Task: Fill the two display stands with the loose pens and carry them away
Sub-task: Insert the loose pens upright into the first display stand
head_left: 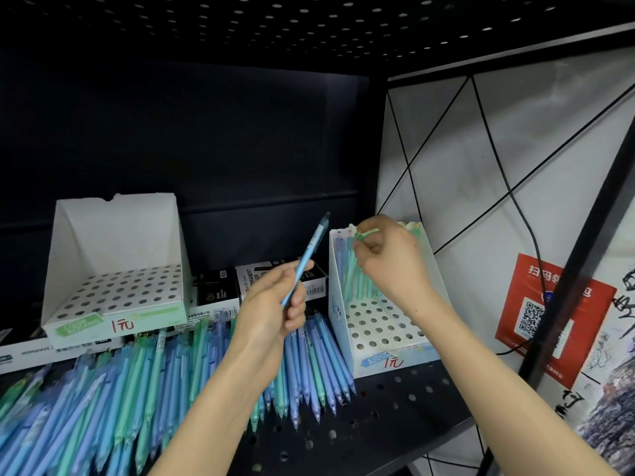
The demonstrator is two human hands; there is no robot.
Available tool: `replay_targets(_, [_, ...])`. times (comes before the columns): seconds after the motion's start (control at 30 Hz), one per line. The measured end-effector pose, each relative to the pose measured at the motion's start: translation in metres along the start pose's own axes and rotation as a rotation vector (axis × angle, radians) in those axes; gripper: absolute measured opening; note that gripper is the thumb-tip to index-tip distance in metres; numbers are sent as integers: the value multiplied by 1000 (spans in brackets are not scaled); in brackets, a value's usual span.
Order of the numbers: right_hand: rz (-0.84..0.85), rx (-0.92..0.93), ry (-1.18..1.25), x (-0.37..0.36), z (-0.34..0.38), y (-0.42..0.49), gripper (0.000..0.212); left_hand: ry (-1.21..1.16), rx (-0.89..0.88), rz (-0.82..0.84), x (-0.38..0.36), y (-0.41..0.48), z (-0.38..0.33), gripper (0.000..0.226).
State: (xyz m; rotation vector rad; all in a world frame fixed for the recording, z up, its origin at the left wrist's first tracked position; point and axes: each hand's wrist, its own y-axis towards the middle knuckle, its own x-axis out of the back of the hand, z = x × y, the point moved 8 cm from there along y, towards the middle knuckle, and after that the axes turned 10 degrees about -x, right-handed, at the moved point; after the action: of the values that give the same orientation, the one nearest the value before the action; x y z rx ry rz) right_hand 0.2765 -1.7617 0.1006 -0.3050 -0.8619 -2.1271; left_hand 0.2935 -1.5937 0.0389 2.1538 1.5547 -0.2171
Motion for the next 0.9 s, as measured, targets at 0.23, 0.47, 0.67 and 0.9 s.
replay_targets(0.23, [132, -32, -84, -16, 4, 5, 6, 54, -45, 83, -9, -3, -1, 27])
replay_targets(0.47, [67, -77, 329, 21, 16, -15, 9, 158, -105, 166, -20, -7, -2, 24])
replay_targets(0.67, [116, -116, 572, 37, 20, -27, 10, 338, -162, 245, -28, -13, 0, 20])
replay_targets(0.9, [-78, -101, 499, 82, -5, -9, 13, 821, -311, 177, -16, -5, 2, 26])
